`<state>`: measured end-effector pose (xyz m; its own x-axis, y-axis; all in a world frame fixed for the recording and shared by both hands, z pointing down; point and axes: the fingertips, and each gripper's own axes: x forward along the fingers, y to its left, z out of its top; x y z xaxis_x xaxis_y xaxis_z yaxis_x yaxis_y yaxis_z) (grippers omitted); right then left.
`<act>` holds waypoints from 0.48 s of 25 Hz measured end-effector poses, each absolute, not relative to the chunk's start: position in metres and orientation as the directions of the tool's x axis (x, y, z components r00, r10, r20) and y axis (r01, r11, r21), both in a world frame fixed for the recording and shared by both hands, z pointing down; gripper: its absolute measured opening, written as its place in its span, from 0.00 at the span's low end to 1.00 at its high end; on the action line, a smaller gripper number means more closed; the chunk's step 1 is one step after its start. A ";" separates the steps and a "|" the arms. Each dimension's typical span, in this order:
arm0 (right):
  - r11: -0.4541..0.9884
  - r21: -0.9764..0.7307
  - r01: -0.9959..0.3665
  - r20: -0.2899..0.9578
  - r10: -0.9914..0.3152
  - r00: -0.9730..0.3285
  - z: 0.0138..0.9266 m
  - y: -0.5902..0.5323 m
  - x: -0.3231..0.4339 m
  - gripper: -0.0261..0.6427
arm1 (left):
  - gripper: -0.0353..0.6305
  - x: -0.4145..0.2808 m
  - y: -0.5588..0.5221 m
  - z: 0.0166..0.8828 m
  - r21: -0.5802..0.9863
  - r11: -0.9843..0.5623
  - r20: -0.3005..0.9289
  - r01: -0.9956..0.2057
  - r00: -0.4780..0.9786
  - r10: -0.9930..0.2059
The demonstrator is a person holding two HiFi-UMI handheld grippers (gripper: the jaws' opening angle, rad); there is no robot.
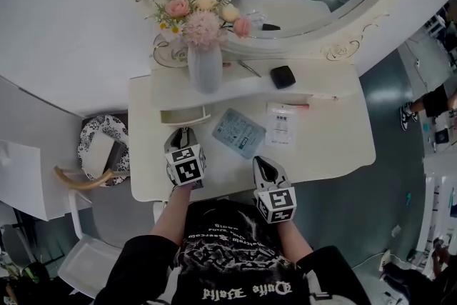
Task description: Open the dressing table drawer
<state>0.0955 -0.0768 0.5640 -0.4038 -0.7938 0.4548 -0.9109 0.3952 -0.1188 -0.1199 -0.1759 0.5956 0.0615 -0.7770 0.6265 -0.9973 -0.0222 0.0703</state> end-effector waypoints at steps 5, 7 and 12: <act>0.388 -0.119 -0.914 0.451 -0.799 -0.398 0.563 -0.078 0.099 0.05 | 0.21 -0.119 -0.176 0.595 0.071 -0.019 0.628 -0.997 0.060 -0.776; 0.394 -0.117 -0.911 0.452 -0.796 -0.403 0.563 -0.078 0.097 0.06 | 0.21 -0.119 -0.174 0.595 0.071 -0.017 0.629 -0.997 0.058 -0.775; 0.401 -0.118 -0.908 0.452 -0.793 -0.409 0.563 -0.078 0.095 0.05 | 0.21 -0.118 -0.173 0.595 0.070 -0.019 0.628 -0.997 0.059 -0.776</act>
<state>0.0947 -0.0784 0.5634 -0.4090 -0.7930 0.4516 -0.9084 0.4011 -0.1185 -0.1185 -0.1728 0.5953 0.0589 -0.7759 0.6281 -0.9974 -0.0193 0.0697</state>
